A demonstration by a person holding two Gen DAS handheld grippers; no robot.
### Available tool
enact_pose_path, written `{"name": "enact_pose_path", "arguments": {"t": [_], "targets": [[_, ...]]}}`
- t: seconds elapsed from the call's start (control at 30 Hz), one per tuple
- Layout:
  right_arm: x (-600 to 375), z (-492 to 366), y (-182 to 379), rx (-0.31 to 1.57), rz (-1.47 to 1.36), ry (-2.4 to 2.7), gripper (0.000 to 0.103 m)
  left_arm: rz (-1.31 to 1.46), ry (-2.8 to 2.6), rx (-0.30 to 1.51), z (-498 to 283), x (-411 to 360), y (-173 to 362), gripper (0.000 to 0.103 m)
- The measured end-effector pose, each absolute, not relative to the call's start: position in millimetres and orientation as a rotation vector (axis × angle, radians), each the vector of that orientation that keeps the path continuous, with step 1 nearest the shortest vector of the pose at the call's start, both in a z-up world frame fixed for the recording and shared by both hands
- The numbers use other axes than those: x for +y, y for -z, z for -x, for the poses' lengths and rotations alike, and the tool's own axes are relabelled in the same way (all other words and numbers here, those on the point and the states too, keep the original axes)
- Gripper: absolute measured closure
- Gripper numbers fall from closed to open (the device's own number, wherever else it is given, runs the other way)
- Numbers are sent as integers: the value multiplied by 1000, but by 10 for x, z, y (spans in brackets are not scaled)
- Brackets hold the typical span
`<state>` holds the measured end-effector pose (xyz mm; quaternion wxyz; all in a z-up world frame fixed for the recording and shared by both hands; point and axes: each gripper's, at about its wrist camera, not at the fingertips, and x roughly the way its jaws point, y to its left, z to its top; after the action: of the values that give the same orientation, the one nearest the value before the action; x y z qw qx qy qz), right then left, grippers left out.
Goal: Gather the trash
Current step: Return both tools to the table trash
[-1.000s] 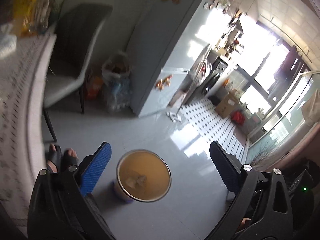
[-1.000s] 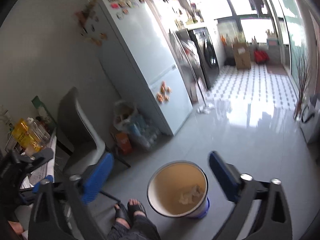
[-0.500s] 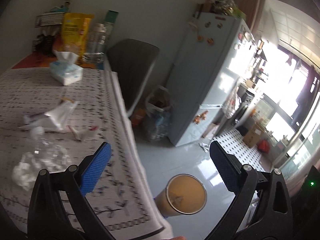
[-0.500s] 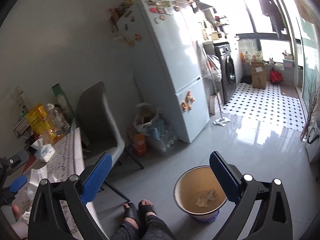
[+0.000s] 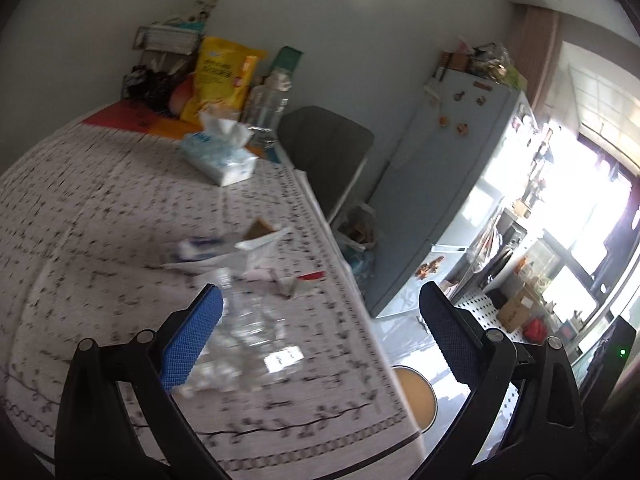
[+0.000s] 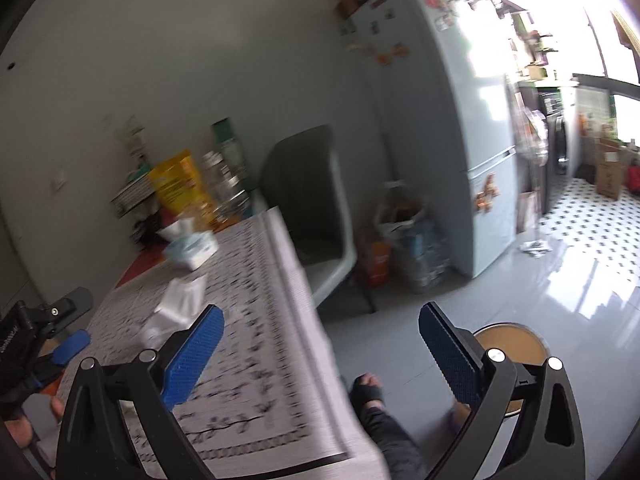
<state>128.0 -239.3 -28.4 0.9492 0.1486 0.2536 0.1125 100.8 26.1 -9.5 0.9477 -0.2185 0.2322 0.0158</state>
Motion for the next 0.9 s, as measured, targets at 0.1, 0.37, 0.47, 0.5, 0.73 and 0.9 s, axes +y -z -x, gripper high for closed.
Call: {"name": "enact_pose_path", "arguments": {"t": [0.1,0.37,0.47,0.5,0.73,0.9], "targets": [[-2156,-1292,301,545,-279,-288,7,461,-65,473,-899,489,150,6],[-1563,-1311,353,614,-195,-428,7,518,-108,481,-649,1014,300,6],[-1367,-1319,386,641,-167,-473,9,544,-134,478,-570,1230,332,6],[-1283,-1318,403,653,-159,-496,10,559,-141,478,-551,1305,343,6],[-883,-1421,600,750,-128,-581,21,621,-167,490,-516,1612,433,6],[-777,-1561,754,794,-149,-600,27,626,-149,518,-600,1561,498,10]]}}
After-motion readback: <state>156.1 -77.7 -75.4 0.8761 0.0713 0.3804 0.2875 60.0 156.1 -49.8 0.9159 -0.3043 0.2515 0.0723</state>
